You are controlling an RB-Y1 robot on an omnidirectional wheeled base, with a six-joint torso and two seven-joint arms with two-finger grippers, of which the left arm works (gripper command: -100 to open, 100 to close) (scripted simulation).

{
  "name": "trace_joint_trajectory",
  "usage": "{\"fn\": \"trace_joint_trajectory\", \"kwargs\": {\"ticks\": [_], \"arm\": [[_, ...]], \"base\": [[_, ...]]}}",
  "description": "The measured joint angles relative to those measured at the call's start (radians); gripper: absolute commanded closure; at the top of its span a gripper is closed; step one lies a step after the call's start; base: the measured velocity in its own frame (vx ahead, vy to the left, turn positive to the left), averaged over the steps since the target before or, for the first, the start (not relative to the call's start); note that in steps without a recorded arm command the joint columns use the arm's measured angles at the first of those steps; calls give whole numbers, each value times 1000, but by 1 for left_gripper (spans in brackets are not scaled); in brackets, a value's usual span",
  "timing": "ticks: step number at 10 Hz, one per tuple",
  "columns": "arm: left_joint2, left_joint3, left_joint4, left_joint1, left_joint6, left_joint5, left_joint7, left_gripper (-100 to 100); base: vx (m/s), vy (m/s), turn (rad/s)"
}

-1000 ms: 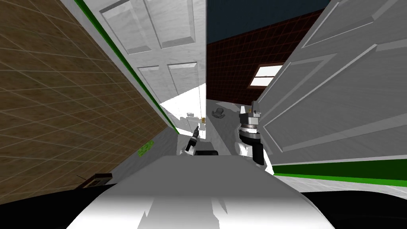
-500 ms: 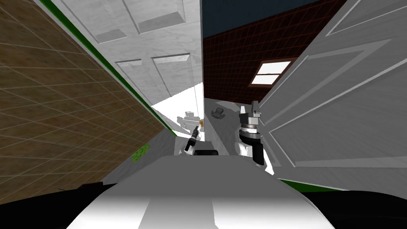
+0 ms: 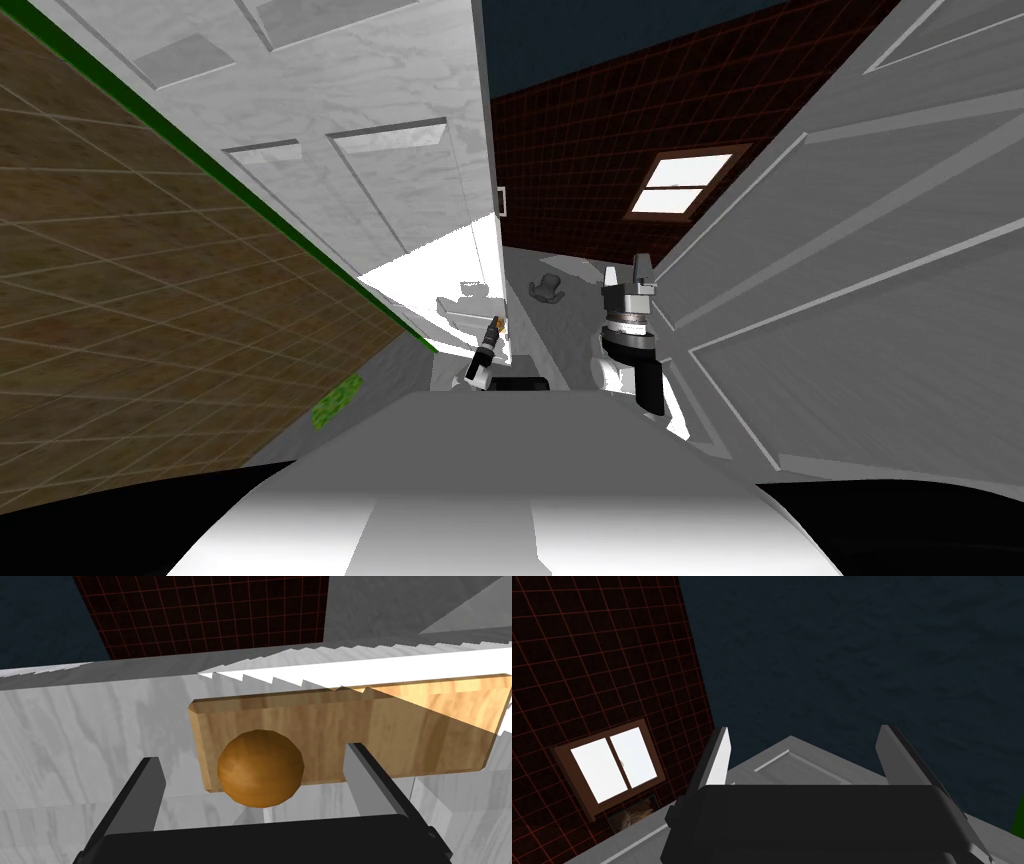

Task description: Push the door open

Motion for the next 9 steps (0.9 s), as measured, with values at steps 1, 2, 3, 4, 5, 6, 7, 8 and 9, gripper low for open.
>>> {"fn": "trace_joint_trajectory", "kwargs": {"ticks": [1, 2, 3, 4, 5, 6, 7, 8, 9], "arm": [[0, 0, 0, 1, -2, 0, 0, 100], [0, 0, 0, 0, -1, 0, 0, 100], [0, 0, 0, -1, 0, 0, 0, 100], [0, 0, 0, -1, 1, 0, -1, 100], [-1, -1, 1, 0, 2, -1, -1, 100], [-1, -1, 1, 1, 2, -1, -1, 100], [-1, -1, 2, 1, 3, -1, 0, 100], [-1, 1, 11, 2, 1, 0, 0, 100], [3, 4, 6, 10, 6, 1, -1, 100]], "base": [[-16, 6, -14], [-27, 15, -17], [-16, 11, -7], [-10, 4, 0], [-7, 0, 3], [0, 0, 0], [84, -33, 21], [144, -60, 27], [146, -56, 35]]}}
